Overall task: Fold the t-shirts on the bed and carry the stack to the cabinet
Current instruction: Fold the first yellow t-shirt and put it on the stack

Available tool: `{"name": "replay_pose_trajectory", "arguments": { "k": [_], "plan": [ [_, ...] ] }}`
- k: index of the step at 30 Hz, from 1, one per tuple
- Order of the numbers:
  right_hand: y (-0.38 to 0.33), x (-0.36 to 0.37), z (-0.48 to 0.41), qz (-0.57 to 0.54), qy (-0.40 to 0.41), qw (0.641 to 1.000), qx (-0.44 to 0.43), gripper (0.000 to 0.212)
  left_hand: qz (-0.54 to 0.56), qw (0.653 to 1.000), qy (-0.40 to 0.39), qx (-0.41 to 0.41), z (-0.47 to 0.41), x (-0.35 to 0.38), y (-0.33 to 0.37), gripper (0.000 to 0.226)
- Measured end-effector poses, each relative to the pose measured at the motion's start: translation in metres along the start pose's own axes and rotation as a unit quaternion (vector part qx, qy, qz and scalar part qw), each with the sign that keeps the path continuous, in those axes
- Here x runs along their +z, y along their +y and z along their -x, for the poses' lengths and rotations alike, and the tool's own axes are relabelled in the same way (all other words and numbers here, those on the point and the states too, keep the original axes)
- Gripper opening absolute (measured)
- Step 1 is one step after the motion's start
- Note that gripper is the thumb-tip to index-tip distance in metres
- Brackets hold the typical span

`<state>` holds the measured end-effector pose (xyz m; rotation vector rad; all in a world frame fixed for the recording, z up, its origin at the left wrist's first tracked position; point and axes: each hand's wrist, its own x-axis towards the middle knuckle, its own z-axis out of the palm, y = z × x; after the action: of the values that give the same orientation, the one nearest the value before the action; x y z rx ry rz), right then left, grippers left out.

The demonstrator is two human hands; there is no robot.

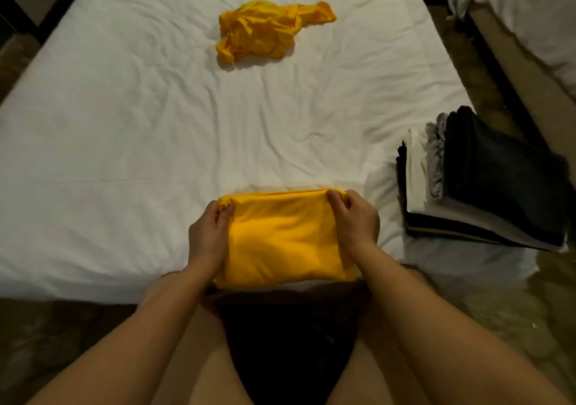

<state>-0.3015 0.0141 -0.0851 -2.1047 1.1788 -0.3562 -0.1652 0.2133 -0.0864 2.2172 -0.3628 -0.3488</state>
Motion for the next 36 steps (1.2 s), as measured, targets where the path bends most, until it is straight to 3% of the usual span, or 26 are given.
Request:
{"name": "replay_pose_trajectory", "arguments": {
  "k": [9,13,17,19,21,25,29,33,36],
  "plan": [
    [0.000,0.022,-0.028,0.097,-0.006,0.995,-0.005,0.042,-0.049,0.998,0.005,-0.039,-0.028,0.015,-0.008,0.035],
    [-0.007,0.016,-0.023,0.022,-0.002,1.000,0.021,0.043,-0.077,0.996,0.019,-0.042,-0.021,0.012,-0.005,0.038],
    [-0.021,0.027,0.009,0.133,0.071,0.985,-0.079,0.046,-0.196,0.966,0.107,0.133,0.003,0.020,0.011,0.048],
    [-0.032,0.047,0.031,0.177,0.081,0.966,-0.173,0.049,-0.255,0.941,0.089,0.201,0.012,0.040,0.020,0.047],
    [-0.033,0.065,0.044,0.205,0.033,0.953,-0.223,0.047,-0.291,0.929,0.047,0.225,0.019,0.059,0.019,0.045],
    [0.004,0.067,0.041,0.273,-0.060,0.926,-0.254,0.051,-0.373,0.902,-0.057,0.210,0.021,0.058,-0.015,0.056],
    [0.042,0.033,0.019,0.302,-0.096,0.932,-0.175,0.073,-0.376,0.901,-0.095,0.193,0.003,0.034,-0.036,0.065],
    [0.046,0.017,0.015,0.265,-0.141,0.942,-0.152,0.082,-0.326,0.930,-0.092,0.141,0.009,0.027,-0.037,0.068],
    [0.032,0.014,0.019,0.200,-0.166,0.961,-0.095,0.090,-0.283,0.953,-0.079,0.073,0.022,0.020,-0.030,0.083]
  ]
}}
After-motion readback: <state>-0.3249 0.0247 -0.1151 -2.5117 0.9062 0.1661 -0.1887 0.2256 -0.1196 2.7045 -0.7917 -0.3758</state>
